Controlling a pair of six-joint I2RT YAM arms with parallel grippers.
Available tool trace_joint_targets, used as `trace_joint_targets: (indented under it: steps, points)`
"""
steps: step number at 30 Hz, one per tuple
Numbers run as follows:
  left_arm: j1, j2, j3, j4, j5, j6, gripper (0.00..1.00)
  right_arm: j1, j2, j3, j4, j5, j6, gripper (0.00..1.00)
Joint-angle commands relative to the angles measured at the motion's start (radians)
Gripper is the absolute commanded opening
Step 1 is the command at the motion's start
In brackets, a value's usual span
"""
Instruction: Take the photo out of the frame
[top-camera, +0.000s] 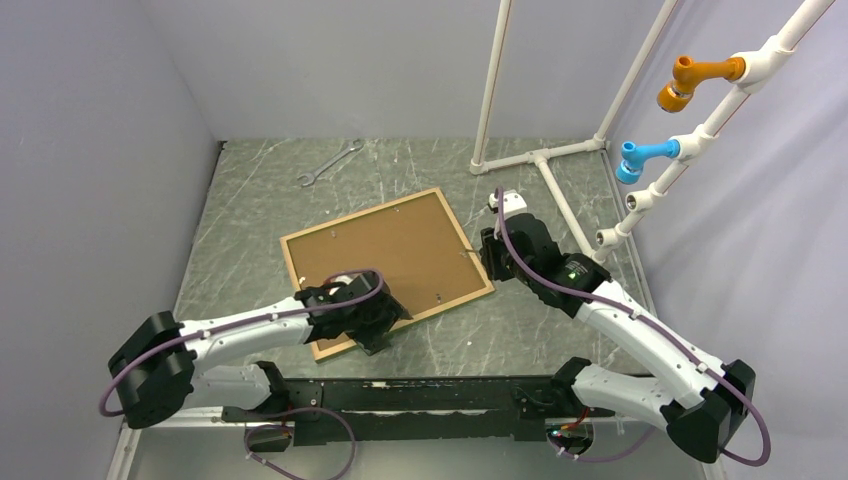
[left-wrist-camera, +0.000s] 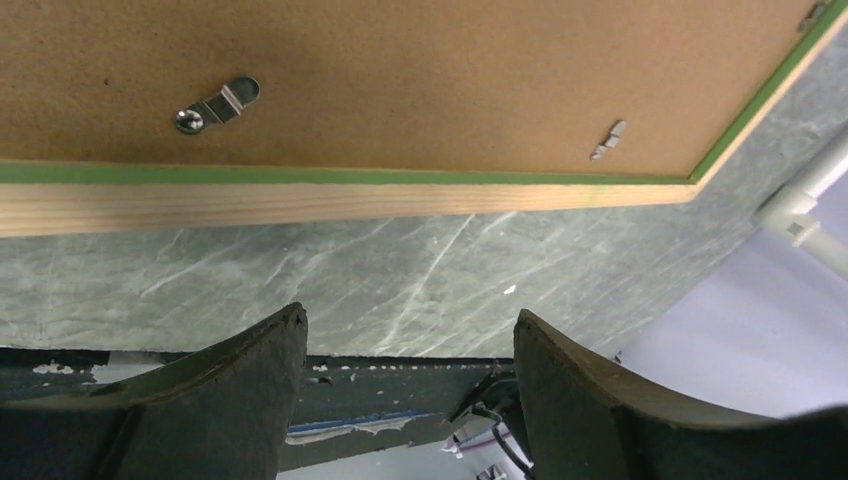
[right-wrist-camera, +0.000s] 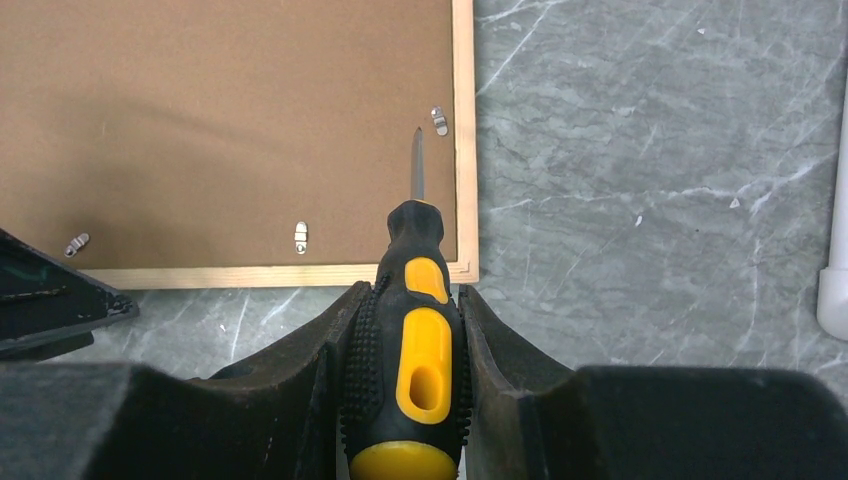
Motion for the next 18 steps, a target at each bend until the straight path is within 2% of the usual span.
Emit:
trace_joint_targets:
  steps: [1, 5, 11, 15, 18]
  points:
    - [-0.002, 0.045, 0.036, -0.081, -0.012, -0.546, 0.77, -0.001, -0.024, 0.010, 0.045, 0.005, -0.011, 0.00]
    - [0.018, 0.056, 0.021, -0.097, -0.036, -0.610, 0.76, -0.001, -0.034, 0.005, 0.056, -0.001, -0.017, 0.00]
    - [0.075, 0.106, 0.079, -0.187, -0.044, -0.582, 0.81, -0.001, -0.029, -0.006, 0.069, -0.018, -0.015, 0.00]
    - [0.097, 0.185, 0.150, -0.264, -0.024, -0.545, 0.80, -0.002, -0.035, -0.007, 0.065, -0.015, -0.013, 0.00]
    - [0.104, 0.257, 0.181, -0.262, -0.003, -0.517, 0.77, -0.001, -0.042, -0.015, 0.070, -0.022, -0.012, 0.00]
